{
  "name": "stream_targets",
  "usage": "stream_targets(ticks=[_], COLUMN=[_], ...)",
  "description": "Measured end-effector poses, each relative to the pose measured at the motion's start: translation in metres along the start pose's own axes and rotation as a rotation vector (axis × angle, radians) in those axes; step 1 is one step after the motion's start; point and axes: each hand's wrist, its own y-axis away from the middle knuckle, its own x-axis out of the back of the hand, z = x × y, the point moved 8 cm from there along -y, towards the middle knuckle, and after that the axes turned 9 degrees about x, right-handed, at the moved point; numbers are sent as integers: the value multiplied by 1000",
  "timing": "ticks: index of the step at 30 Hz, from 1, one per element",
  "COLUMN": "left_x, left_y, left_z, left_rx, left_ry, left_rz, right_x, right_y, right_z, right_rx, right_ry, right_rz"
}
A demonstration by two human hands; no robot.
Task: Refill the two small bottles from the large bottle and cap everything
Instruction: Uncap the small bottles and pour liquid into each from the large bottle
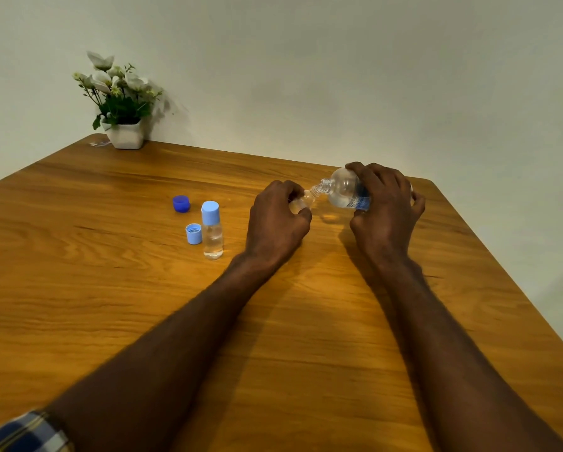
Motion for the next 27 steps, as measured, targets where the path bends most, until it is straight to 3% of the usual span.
stream_targets(ticks=[27], left_x=[2], left_y=[1], left_z=[2], left_rx=[13], left_ry=[6], left_rz=[-9], right_x=[0], right_y=[0], right_z=[0], right_rx=[-7], right_ry=[2], right_rz=[-6])
